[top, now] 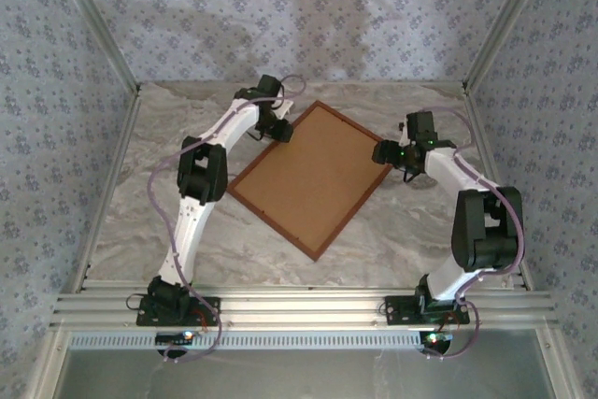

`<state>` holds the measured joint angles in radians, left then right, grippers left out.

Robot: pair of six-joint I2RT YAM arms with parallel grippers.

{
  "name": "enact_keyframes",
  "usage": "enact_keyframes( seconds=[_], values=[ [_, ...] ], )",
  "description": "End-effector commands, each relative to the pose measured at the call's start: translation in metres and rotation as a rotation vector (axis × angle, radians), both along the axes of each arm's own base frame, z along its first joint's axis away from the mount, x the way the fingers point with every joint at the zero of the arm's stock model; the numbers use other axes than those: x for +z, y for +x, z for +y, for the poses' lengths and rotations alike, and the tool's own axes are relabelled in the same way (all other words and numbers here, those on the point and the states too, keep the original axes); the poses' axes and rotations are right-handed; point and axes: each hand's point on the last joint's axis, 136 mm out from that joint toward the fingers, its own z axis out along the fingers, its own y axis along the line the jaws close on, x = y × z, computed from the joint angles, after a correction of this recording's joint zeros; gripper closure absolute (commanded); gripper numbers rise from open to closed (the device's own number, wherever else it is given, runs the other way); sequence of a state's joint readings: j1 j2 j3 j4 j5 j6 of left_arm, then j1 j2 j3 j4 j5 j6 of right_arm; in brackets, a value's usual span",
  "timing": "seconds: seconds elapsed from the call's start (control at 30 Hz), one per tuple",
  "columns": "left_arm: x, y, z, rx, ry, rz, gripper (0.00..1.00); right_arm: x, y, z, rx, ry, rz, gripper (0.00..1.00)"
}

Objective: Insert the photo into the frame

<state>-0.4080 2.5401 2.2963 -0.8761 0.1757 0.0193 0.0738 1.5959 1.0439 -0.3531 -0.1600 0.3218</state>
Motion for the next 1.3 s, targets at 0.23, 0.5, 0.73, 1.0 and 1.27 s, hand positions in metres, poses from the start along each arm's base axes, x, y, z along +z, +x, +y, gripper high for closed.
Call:
enact_keyframes(
  seconds=[0.23,0.5,0.73,1.0,1.27],
  values=[
    [0.004,-0.083,0.083,0.31,0.029,0.048,0.76,-0.008,0.001,0.003,0.021,-0.005,0.09,0.27],
    [-0.014,-0.132,0.111,0.394,0.014,0.068,0.8,-0.032,0.028,0.027,0.119,-0.051,0.174,0.39],
    [-0.023,-0.137,0.113,0.395,0.02,0.087,0.8,-0.043,0.046,0.045,0.167,-0.067,0.203,0.48],
    [-0.027,-0.138,0.115,0.399,0.02,0.094,0.8,-0.056,0.048,0.047,0.177,-0.101,0.253,0.59],
    [-0.029,-0.138,0.115,0.394,0.021,0.102,0.8,-0.064,0.049,0.051,0.188,-0.096,0.269,0.61]
  ],
)
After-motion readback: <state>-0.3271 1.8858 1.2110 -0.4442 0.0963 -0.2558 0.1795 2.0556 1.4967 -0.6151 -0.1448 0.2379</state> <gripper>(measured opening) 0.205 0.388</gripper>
